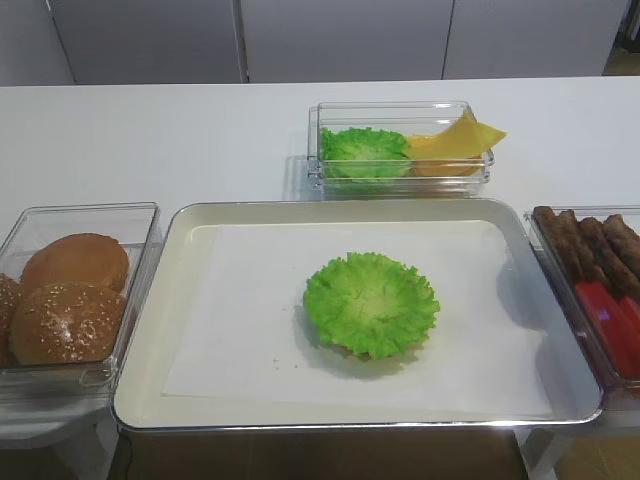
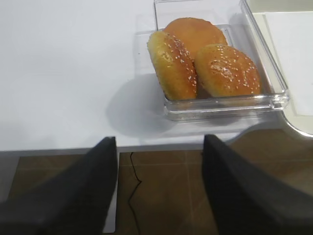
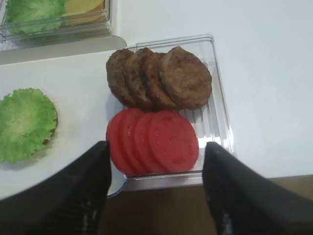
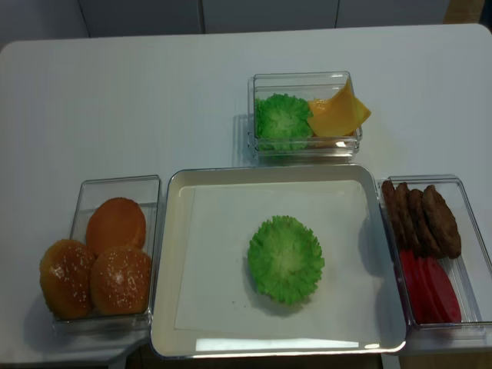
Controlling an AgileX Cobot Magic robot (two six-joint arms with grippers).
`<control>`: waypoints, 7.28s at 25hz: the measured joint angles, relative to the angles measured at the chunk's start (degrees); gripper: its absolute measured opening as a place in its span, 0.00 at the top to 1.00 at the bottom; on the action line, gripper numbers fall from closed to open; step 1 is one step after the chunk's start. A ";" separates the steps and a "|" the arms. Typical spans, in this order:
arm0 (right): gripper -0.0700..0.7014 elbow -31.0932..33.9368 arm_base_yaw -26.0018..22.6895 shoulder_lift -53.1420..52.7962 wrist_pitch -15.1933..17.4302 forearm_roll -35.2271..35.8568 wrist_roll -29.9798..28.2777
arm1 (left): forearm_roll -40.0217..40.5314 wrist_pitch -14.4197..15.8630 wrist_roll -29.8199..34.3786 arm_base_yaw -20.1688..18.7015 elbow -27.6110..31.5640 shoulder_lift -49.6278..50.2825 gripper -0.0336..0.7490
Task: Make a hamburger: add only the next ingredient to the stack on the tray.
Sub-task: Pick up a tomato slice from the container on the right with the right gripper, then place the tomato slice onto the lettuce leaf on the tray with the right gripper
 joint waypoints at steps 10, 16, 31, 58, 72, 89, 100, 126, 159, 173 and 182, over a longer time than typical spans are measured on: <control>0.34 -10.17 3.81 14.11 2.42 0.13 0.67 | 0.00 0.00 0.00 0.00 0.00 0.00 0.43; 0.34 -11.79 9.06 20.89 4.34 -0.91 2.26 | 0.00 0.00 0.00 0.00 0.00 0.00 0.43; 0.38 -12.12 35.88 40.85 7.65 -21.39 21.41 | 0.00 0.00 0.00 0.00 0.00 0.00 0.43; 0.53 -8.16 37.13 48.68 7.11 -25.85 25.11 | 0.00 0.00 0.00 0.00 0.00 0.00 0.43; 0.73 -8.03 37.13 48.68 6.89 -27.59 25.37 | 0.00 0.00 0.00 0.00 0.00 0.00 0.43; 0.83 -7.95 37.13 48.68 6.78 -27.62 25.48 | 0.00 0.00 0.00 0.00 0.00 0.00 0.43; 0.83 -9.68 37.13 41.82 6.89 -27.30 25.58 | 0.00 0.00 0.00 0.00 0.00 0.00 0.43; 0.83 -27.34 42.84 44.11 8.60 -25.37 17.70 | 0.00 0.00 0.00 0.00 0.00 0.00 0.43; 0.83 -28.43 45.66 62.67 -0.56 -23.68 12.51 | 0.00 0.00 0.00 0.00 0.00 0.00 0.43; 0.73 -28.66 45.76 64.08 -0.50 -21.04 12.18 | 0.00 0.00 0.00 0.00 0.00 0.00 0.43; 0.41 -28.66 45.76 64.08 -0.03 -17.94 12.18 | 0.00 0.00 0.00 0.00 0.00 0.00 0.43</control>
